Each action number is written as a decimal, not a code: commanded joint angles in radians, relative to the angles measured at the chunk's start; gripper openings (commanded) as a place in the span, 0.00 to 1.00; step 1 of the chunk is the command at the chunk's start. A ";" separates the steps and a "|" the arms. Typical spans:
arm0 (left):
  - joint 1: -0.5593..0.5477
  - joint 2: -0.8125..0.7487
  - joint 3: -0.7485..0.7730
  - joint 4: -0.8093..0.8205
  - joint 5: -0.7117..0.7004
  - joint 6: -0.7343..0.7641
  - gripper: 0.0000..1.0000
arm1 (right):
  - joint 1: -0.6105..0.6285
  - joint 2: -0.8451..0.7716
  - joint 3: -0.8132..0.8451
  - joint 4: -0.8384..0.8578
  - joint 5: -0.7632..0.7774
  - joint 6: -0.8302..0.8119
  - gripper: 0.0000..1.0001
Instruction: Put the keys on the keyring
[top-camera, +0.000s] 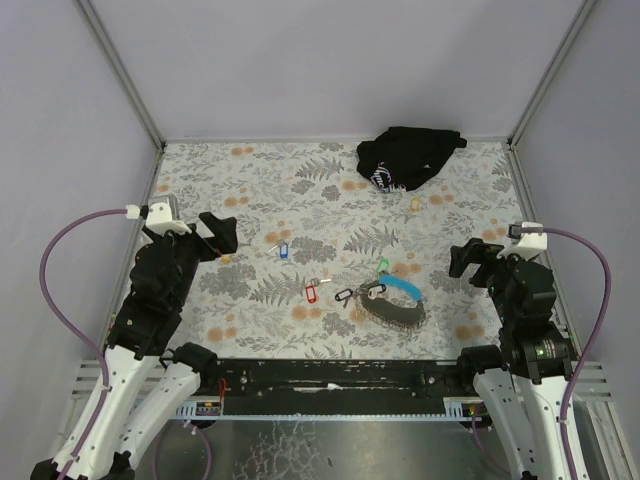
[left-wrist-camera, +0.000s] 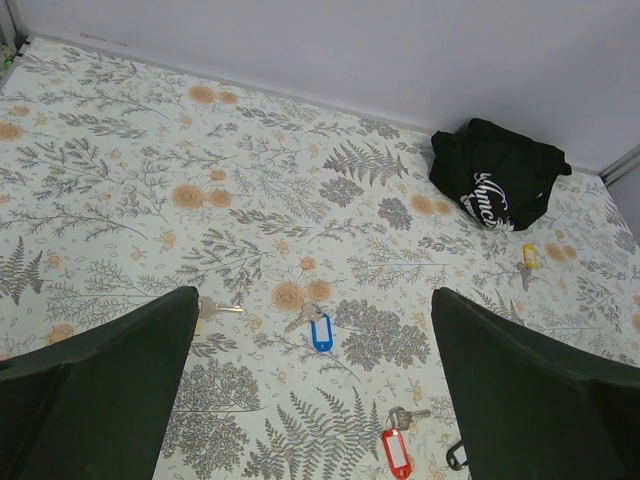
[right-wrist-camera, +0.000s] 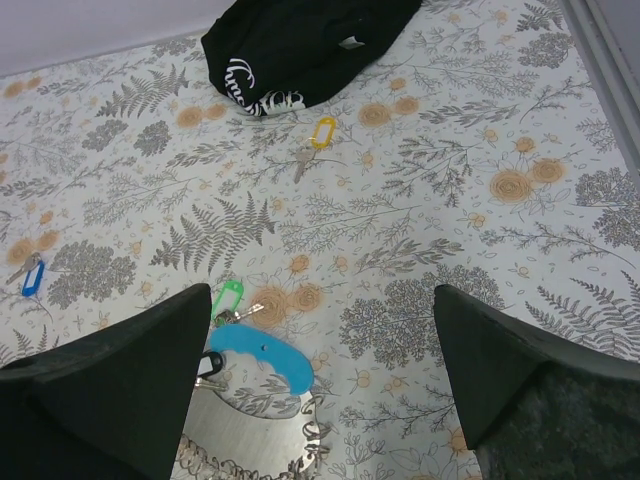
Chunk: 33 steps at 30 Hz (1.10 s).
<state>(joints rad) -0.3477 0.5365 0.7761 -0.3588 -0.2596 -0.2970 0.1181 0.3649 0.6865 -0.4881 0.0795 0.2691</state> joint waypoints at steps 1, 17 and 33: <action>0.003 -0.008 -0.004 0.061 0.018 0.005 1.00 | 0.004 0.007 0.016 0.032 -0.024 -0.009 0.99; 0.009 0.015 -0.003 0.063 0.132 0.018 1.00 | 0.005 0.287 0.047 0.001 -0.332 0.053 0.99; 0.009 0.062 -0.004 0.064 0.220 0.030 1.00 | 0.342 0.608 -0.021 0.054 -0.242 0.099 0.94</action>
<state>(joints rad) -0.3458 0.5926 0.7753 -0.3576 -0.0788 -0.2913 0.3576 0.9123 0.6712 -0.4751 -0.2359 0.3408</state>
